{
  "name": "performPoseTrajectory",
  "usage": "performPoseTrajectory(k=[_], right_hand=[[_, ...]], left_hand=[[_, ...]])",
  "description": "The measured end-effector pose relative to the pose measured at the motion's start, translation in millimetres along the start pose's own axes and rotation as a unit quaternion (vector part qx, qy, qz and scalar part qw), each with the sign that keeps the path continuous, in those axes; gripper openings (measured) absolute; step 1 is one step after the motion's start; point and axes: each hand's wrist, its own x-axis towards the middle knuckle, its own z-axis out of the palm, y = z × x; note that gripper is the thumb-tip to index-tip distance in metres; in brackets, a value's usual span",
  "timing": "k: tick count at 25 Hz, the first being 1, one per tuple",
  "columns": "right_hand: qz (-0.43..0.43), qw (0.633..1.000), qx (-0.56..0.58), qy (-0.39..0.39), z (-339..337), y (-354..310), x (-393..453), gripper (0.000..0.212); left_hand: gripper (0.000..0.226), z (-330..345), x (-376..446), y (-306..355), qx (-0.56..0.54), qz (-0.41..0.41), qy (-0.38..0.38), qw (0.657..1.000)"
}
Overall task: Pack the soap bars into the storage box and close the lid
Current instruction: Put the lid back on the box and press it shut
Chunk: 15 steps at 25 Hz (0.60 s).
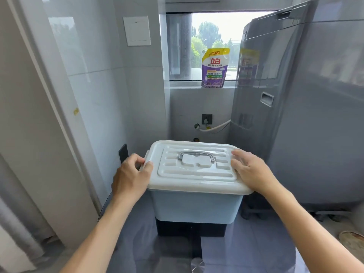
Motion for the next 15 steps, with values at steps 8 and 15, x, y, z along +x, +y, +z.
performPoseTrajectory(k=[8, 15], right_hand=[[0.023, 0.991, 0.078, -0.102, 2.2, 12.9, 20.7, 0.039], [0.052, 0.989, 0.140, -0.019, 7.5, 5.6, 16.7, 0.036]], left_hand=[[0.046, 2.6, 6.3, -14.8, -0.078, 0.043, -0.171, 0.981], [0.043, -1.3, 1.5, -7.7, -0.203, -0.035, -0.171, 0.963]])
